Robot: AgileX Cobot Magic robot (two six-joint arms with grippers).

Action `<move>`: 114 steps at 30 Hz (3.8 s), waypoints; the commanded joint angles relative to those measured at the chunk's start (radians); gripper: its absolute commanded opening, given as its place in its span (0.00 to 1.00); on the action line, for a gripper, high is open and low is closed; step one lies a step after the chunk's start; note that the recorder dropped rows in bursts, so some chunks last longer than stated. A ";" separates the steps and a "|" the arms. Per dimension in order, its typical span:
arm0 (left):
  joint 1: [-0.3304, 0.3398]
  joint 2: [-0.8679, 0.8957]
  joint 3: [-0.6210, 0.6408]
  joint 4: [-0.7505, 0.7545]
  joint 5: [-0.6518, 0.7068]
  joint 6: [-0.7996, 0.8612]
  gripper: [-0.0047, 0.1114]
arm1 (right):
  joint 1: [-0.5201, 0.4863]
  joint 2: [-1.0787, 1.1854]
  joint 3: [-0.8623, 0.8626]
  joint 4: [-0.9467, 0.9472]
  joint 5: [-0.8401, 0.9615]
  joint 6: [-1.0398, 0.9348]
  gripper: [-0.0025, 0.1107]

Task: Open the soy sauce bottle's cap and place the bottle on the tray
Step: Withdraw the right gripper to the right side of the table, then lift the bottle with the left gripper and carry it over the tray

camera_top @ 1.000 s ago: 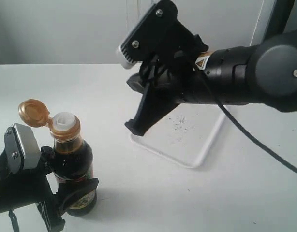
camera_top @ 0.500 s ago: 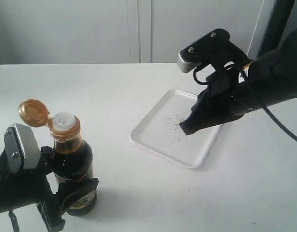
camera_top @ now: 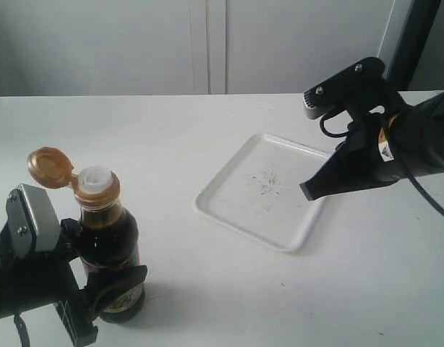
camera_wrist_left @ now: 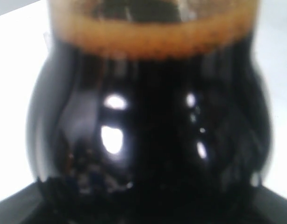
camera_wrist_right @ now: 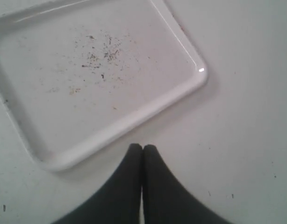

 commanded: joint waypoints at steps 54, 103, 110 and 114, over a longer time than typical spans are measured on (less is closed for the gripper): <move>-0.326 0.226 -0.715 -0.243 0.030 -0.157 0.04 | -0.360 0.158 0.051 0.191 -0.248 -0.132 0.02; -0.376 0.622 -1.214 -0.248 0.308 -0.226 0.04 | -0.360 0.158 0.051 0.191 -0.286 -0.119 0.02; -0.376 0.628 -1.214 -0.248 0.320 -0.226 0.04 | -0.360 0.158 0.051 0.191 -0.286 -0.119 0.02; -0.376 0.628 -1.214 -0.248 0.340 -0.236 0.04 | -0.360 0.158 0.051 0.191 -0.286 -0.119 0.02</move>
